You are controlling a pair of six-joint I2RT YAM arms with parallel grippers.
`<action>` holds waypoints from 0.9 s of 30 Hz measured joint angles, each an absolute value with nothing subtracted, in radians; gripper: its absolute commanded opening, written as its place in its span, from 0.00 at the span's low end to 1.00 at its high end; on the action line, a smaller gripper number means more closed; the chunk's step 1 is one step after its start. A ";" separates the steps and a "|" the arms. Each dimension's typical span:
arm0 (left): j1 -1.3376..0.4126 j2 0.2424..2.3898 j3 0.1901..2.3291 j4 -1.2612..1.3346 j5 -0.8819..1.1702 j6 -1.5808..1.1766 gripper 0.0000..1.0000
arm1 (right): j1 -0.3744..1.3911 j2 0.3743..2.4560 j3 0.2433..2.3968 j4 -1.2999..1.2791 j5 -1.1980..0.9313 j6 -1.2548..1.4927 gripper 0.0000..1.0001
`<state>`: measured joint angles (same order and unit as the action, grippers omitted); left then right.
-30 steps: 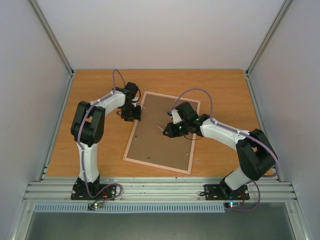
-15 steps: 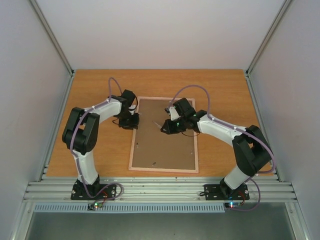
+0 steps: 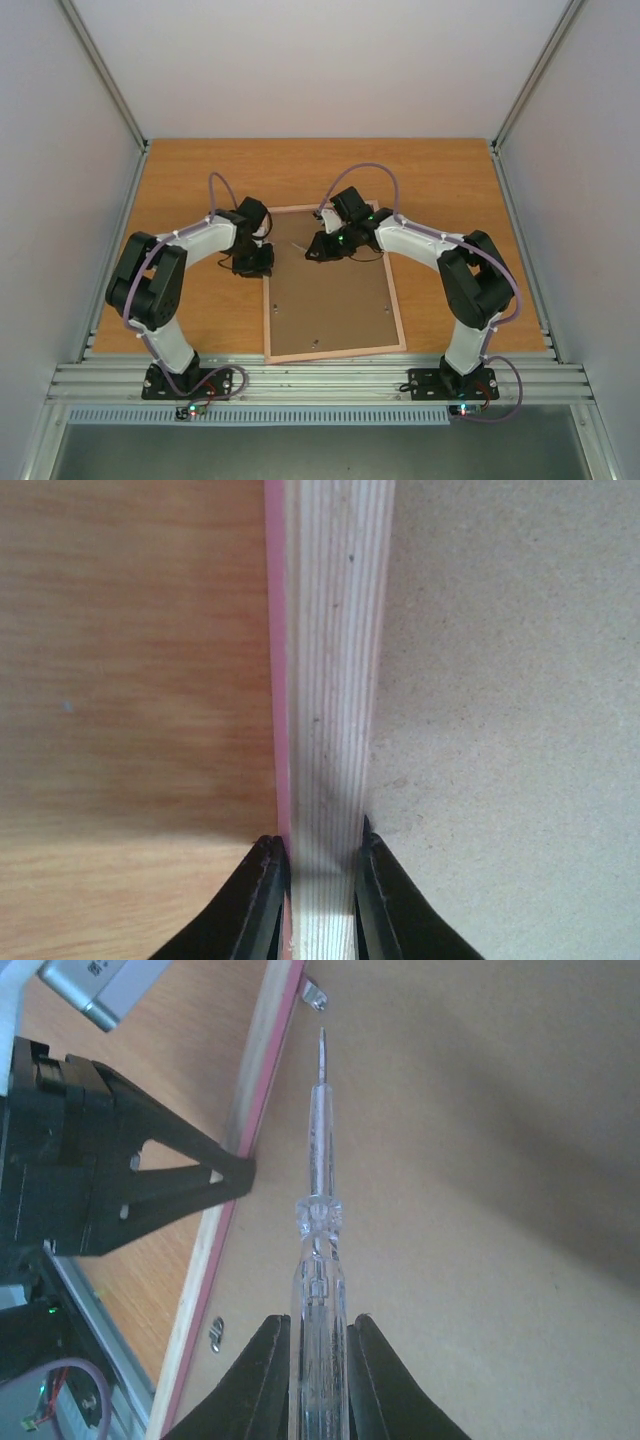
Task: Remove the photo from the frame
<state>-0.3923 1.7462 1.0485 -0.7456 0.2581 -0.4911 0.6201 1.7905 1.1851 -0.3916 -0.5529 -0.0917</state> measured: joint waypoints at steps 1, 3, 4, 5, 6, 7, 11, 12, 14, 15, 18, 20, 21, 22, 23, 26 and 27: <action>-0.395 1.738 1.037 -0.743 0.258 -0.495 0.12 | 0.624 1.803 1.196 -0.394 -0.559 -0.094 0.01; -0.398 1.722 1.018 -0.726 0.255 -0.501 0.12 | 0.635 1.826 1.217 -0.397 -0.573 -0.097 0.01; -0.398 1.716 1.010 -0.717 0.253 -0.503 0.12 | 0.641 1.837 1.228 -0.399 -0.579 -0.100 0.01; -0.399 1.708 1.000 -0.707 0.252 -0.506 0.12 | 0.646 1.847 1.236 -0.401 -0.584 -0.102 0.01; -0.399 1.703 0.993 -0.700 0.250 -0.509 0.12 | 0.652 1.856 1.245 -0.403 -0.589 -0.104 0.01; -0.399 1.698 0.987 -0.694 0.249 -0.510 0.12 | 0.657 1.866 1.254 -0.404 -0.596 -0.106 0.01; -0.399 1.686 0.972 -0.678 0.243 -0.516 0.12 | 0.676 1.906 1.282 -0.404 -0.614 -0.109 0.01; -0.399 1.686 0.971 -0.676 0.243 -0.516 0.12 | 0.678 1.914 1.286 -0.404 -0.616 -0.109 0.01; -0.399 1.681 0.966 -0.672 0.243 -0.516 0.11 | 0.680 1.931 1.291 -0.403 -0.622 -0.109 0.01; -0.399 1.681 0.965 -0.669 0.242 -0.516 0.11 | 0.682 1.937 1.291 -0.400 -0.623 -0.109 0.01; -0.400 1.681 0.964 -0.669 0.243 -0.516 0.11 | 0.683 1.961 1.295 -0.398 -0.625 -0.109 0.01; -0.400 1.681 0.964 -0.669 0.243 -0.516 0.11 | 0.683 1.981 1.306 -0.396 -0.628 -0.109 0.01; -0.400 1.681 0.964 -0.668 0.242 -0.516 0.11 | 0.683 1.987 1.311 -0.391 -0.633 -0.109 0.01; -0.400 1.681 0.964 -0.669 0.243 -0.516 0.11 | 0.683 1.991 1.316 -0.389 -0.634 -0.109 0.01; -0.400 1.680 0.964 -0.668 0.242 -0.516 0.11 | 0.683 1.995 1.322 -0.388 -0.633 -0.108 0.01; -0.400 1.679 0.963 -0.667 0.242 -0.516 0.11 | 0.683 2.007 1.335 -0.381 -0.633 -0.106 0.01; -0.400 1.679 0.963 -0.667 0.243 -0.516 0.11 | 0.683 2.012 1.341 -0.381 -0.633 -0.106 0.01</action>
<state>-0.3996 1.6794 0.9627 -0.6670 0.2428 -0.5163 0.6830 2.0117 1.3407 -0.3809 -0.6331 -0.1059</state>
